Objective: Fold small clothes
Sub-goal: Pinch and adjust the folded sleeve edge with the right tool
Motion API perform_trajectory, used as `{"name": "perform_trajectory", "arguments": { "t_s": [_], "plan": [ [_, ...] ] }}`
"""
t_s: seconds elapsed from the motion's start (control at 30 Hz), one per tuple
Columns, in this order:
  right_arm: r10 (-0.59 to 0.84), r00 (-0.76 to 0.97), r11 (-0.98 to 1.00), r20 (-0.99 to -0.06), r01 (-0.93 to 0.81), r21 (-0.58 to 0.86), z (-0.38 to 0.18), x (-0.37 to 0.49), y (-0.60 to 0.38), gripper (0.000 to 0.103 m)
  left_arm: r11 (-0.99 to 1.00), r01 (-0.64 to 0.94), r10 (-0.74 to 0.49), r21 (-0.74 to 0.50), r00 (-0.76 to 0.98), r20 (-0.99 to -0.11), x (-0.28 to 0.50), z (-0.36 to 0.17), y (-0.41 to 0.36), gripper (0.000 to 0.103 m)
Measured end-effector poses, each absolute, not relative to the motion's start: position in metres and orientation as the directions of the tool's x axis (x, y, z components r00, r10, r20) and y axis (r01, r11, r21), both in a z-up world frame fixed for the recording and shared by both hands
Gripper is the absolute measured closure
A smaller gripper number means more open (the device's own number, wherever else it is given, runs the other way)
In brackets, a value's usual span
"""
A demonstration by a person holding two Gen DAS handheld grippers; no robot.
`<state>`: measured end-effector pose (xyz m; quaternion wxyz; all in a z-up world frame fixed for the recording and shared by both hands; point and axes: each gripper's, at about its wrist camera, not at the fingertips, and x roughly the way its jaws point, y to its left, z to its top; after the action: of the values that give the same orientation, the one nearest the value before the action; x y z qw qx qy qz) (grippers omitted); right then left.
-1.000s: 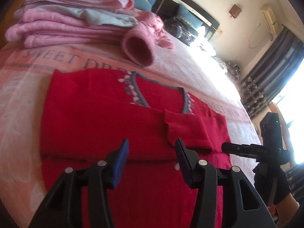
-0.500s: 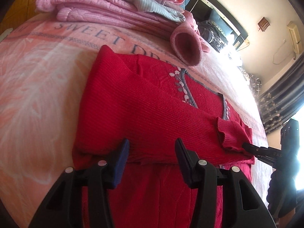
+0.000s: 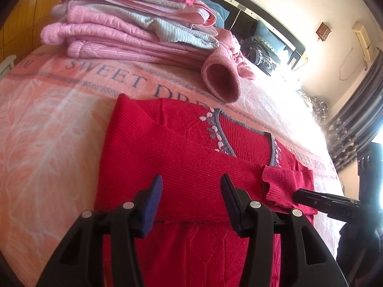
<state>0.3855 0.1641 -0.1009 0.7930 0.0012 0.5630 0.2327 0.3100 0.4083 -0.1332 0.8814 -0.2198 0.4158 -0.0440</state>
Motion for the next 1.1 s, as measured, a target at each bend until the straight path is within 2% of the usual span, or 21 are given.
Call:
{"name": "perform_trajectory", "arguments": {
  "t_s": [0.1,0.2,0.3,0.33,0.67,0.9,1.1],
  "plan": [
    [0.282,0.255,0.910,-0.925,-0.378,0.173,-0.116,0.387,0.186,0.064,0.903,-0.107,-0.265,-0.416,0.624,-0.735,0.312,-0.144,0.404,0.052],
    [0.231,0.268,0.923,-0.935,-0.365,0.123,-0.124,0.390,0.190,0.067,0.901,-0.114,-0.271,-0.418,0.604,-0.750,0.314,-0.154,0.402,0.052],
    [0.240,0.277,0.927,-0.930,-0.351,0.135,-0.124,0.391,0.183,0.086,0.906,-0.108,-0.266,-0.408,0.604,-0.751,0.315,-0.157,0.401,0.052],
    [0.259,0.276,0.926,-0.926,-0.342,0.157,-0.123,0.391,0.177,0.098,0.909,-0.105,-0.265,-0.404,0.603,-0.753,0.315,-0.157,0.400,0.052],
    [0.408,0.340,0.913,-0.848,-0.162,0.374,-0.087,0.390,0.053,0.098,0.917,-0.104,-0.251,-0.385,0.602,-0.758,0.316,-0.158,0.396,0.050],
    [0.294,0.303,0.948,-0.907,0.032,0.318,-0.122,0.386,-0.037,0.093,0.936,-0.108,-0.204,-0.335,0.610,-0.766,0.317,-0.153,0.389,0.048],
    [0.335,0.361,0.931,-0.870,0.013,0.364,-0.110,0.385,-0.049,0.089,0.947,-0.048,-0.203,-0.317,0.676,-0.709,0.316,-0.131,0.373,0.049]
  ]
}}
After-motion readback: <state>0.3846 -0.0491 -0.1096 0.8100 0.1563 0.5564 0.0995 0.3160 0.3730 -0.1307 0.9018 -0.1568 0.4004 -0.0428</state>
